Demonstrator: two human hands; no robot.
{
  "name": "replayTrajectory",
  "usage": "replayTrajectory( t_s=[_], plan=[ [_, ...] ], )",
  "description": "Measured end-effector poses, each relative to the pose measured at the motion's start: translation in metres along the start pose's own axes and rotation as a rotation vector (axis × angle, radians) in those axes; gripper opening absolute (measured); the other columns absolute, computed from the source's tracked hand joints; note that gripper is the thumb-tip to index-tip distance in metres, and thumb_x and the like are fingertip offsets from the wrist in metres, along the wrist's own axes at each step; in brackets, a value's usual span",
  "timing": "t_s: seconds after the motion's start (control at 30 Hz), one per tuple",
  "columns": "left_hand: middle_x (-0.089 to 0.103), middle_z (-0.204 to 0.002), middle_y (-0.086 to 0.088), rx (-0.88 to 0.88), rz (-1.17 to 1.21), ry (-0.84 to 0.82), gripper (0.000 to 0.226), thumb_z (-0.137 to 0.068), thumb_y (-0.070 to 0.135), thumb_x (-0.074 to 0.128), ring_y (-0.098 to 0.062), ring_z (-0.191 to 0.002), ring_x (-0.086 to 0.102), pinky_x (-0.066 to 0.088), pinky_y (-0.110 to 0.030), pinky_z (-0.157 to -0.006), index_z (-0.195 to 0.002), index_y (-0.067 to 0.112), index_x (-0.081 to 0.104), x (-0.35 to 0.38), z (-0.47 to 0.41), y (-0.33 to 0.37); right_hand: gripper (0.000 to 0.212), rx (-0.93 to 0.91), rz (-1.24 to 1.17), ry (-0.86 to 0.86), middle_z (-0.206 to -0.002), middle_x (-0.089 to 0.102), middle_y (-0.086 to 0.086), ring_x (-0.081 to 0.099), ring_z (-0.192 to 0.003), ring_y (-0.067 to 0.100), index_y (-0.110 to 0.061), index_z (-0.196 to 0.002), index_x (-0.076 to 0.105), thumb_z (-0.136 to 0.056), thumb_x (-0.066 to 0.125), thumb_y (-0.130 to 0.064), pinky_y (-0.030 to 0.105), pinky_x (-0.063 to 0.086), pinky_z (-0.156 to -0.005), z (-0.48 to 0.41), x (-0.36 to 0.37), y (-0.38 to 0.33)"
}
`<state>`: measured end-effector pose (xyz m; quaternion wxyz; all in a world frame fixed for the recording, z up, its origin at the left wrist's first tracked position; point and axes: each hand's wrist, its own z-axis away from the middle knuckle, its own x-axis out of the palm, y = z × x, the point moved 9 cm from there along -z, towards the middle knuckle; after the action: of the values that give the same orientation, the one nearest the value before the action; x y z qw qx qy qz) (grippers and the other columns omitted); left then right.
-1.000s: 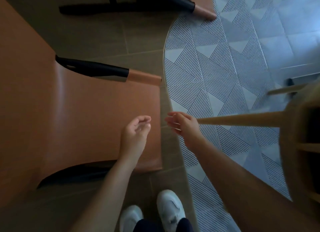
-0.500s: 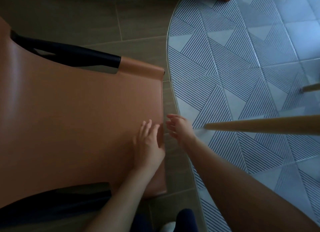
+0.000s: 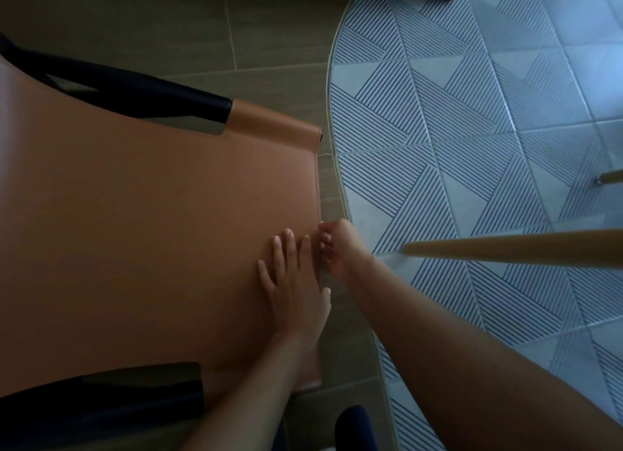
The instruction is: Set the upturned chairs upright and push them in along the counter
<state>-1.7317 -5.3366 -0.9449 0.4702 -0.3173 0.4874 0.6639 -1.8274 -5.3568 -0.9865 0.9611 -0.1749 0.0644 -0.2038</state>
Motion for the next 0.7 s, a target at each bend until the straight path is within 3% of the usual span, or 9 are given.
replayTrajectory(
  t_s=[0.13,0.23,0.4,0.5,0.7],
  plan=[
    [0.026,-0.158,-0.010,-0.029,-0.057,0.043,0.112,-0.054,0.035,0.090,-0.027,-0.147,0.023,0.016,-0.051,-0.114,-0.149,0.016,0.036,-0.005,0.005,0.000,0.016,0.013,0.013,-0.033,-0.070,0.055,0.004,0.051,-0.066,0.016,-0.009,-0.075,0.057,-0.090,0.050,-0.009,0.028,0.041,-0.058,0.017,0.000,-0.006],
    [-0.003,-0.163,-0.006,0.016,-0.067,-0.043,0.102,-0.078,0.029,0.072,-0.024,-0.150,-0.003,0.003,-0.051,-0.117,-0.156,0.023,0.007,-0.006,0.006,0.007,0.014,-0.005,0.025,-0.007,-0.081,0.060,0.009,0.056,-0.074,0.019,-0.006,-0.080,0.062,-0.083,0.050,0.000,0.029,0.046,-0.061,0.031,-0.001,-0.010],
    [0.000,-0.163,-0.005,-0.012,-0.012,-0.002,0.105,-0.074,0.032,0.075,-0.024,-0.150,-0.002,-0.002,-0.050,-0.116,-0.156,0.024,0.009,-0.038,0.016,0.017,0.021,-0.040,-0.026,-0.008,-0.074,0.058,0.005,0.054,-0.067,0.014,-0.008,-0.076,0.062,-0.087,0.047,0.001,0.026,0.044,-0.058,0.066,-0.002,-0.021],
    [-0.009,-0.163,-0.002,0.003,-0.001,-0.092,0.105,-0.079,0.034,0.071,-0.021,-0.149,-0.012,-0.006,-0.049,-0.117,-0.155,0.027,-0.001,-0.064,0.026,0.020,0.025,-0.047,-0.066,0.006,-0.067,0.052,0.001,0.048,-0.061,0.012,-0.012,-0.070,0.060,-0.087,0.045,-0.002,0.027,0.039,-0.062,0.096,-0.001,-0.029],
    [-0.008,-0.163,-0.003,0.045,0.178,-0.109,0.108,-0.079,0.024,0.073,-0.024,-0.149,-0.011,-0.003,-0.054,-0.117,-0.154,0.024,-0.005,-0.162,0.057,0.038,0.026,-0.112,-0.097,0.014,-0.080,0.061,0.003,0.054,-0.079,0.016,-0.011,-0.061,0.046,-0.075,0.037,0.009,0.031,0.044,-0.070,0.192,0.013,-0.062]
  ],
)
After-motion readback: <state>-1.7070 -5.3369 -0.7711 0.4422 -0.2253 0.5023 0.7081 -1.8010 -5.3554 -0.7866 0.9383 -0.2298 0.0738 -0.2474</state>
